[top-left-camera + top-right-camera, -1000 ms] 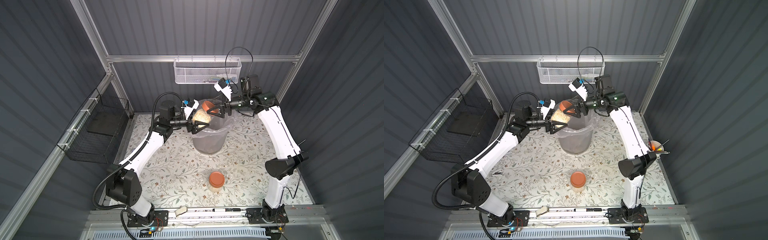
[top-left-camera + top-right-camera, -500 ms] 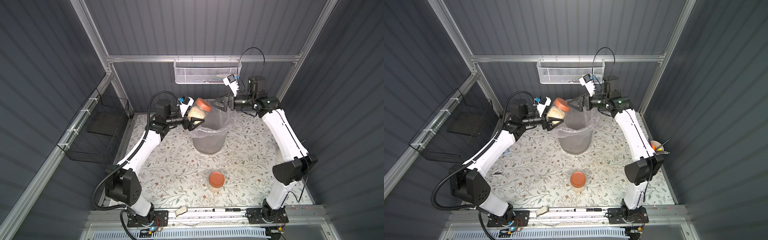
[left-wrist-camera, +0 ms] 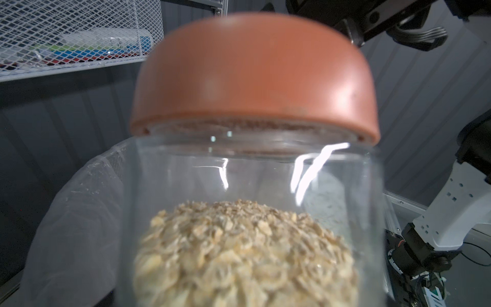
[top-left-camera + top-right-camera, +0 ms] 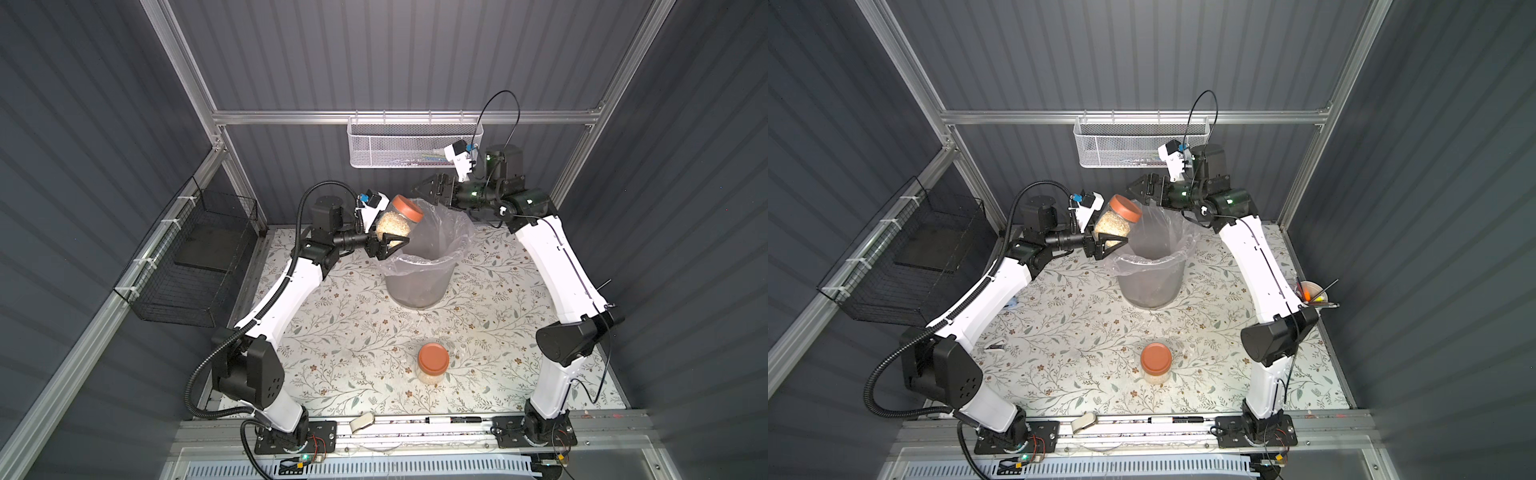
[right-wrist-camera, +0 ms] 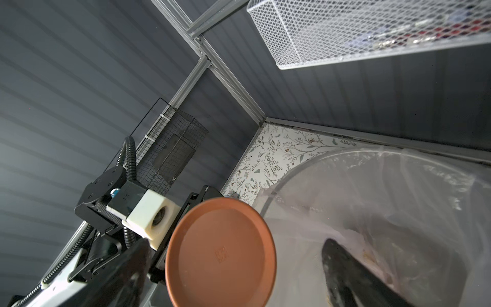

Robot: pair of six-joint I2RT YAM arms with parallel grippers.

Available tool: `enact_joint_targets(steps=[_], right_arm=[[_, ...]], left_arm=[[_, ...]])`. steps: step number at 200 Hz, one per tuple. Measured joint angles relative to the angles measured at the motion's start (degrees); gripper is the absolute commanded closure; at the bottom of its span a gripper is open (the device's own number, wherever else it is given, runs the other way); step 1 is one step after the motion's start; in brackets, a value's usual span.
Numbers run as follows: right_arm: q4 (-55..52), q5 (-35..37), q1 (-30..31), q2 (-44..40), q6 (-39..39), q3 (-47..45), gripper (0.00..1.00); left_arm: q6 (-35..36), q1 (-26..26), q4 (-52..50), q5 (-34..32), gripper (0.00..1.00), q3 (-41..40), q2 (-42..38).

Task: Empty expired oatmeal from jars
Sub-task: Unscrew the lid from the jar.

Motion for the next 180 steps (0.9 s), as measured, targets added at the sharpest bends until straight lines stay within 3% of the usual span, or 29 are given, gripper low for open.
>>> enact_joint_targets(steps=[102,149,180], right_arm=[[-4.6,6.6,5.8,0.2,-2.2,0.3,0.01],[-4.4,7.2,9.0,-1.0,-4.0,-0.9,0.16],[-4.0,7.3,10.5,-4.4,-3.7,-4.0,0.08]], left_arm=[[0.1,0.0,-0.2,0.3,1.00,0.3,0.2],[0.3,0.1,-2.4,0.9,1.00,-1.1,-4.8],[1.3,0.0,-4.4,1.0,1.00,-3.1,-8.6]])
